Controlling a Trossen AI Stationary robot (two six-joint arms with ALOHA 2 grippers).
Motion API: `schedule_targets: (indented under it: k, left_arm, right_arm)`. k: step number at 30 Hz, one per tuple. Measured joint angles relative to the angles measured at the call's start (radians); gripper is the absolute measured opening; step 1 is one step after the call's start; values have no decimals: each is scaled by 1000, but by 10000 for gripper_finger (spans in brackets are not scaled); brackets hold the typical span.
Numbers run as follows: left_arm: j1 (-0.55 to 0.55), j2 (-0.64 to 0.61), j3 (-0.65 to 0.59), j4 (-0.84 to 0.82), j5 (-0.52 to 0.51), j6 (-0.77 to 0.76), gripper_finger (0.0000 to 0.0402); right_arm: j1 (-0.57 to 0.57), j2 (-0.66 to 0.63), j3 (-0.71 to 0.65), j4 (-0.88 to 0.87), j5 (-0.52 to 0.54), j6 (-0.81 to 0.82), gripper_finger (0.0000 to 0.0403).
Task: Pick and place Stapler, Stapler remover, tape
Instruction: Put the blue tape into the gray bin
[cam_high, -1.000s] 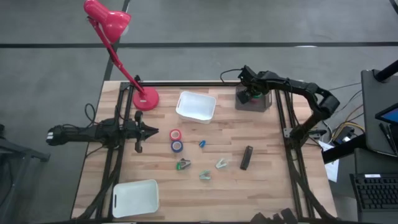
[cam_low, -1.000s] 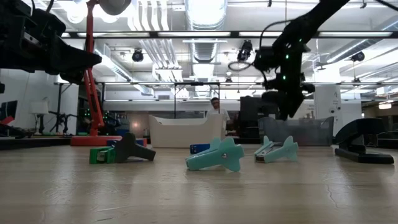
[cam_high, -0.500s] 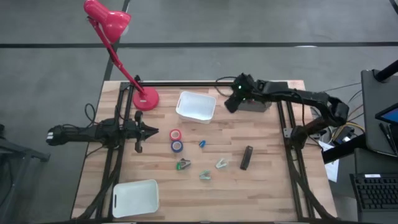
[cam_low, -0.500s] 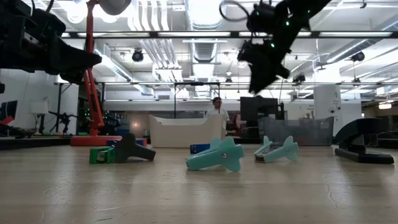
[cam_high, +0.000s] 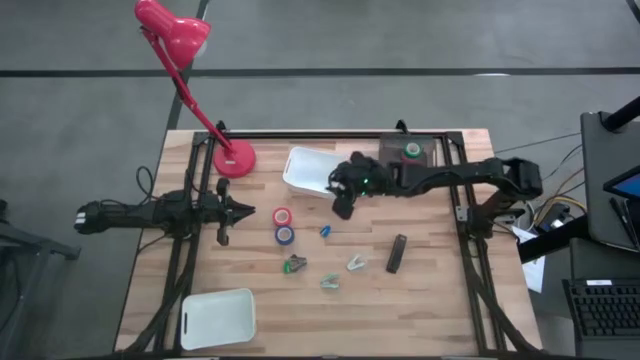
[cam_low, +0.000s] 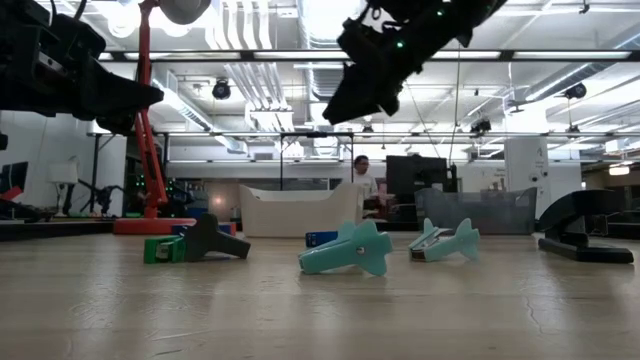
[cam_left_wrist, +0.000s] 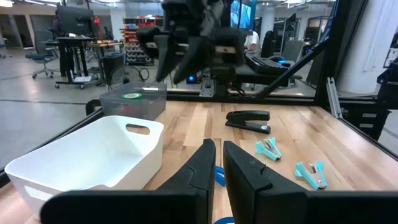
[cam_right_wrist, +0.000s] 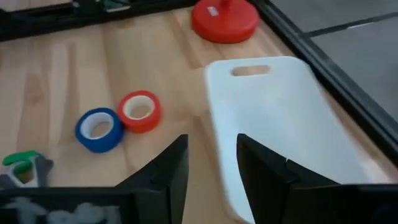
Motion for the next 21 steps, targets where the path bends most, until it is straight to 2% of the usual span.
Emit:
schedule_targets:
  k: [5,9,21]
  left_arm:
    - [0,0,0,0,0,0,37]
    - [0,0,0,0,0,0,37]
    - [0,2,-1,4,0,0,37]
  right_arm:
    - [37,112,88,3,1,-2,126]
    - [65,212,180,-15,-47,-23,119]
    - [124,480,530,-315,-65,21,101]
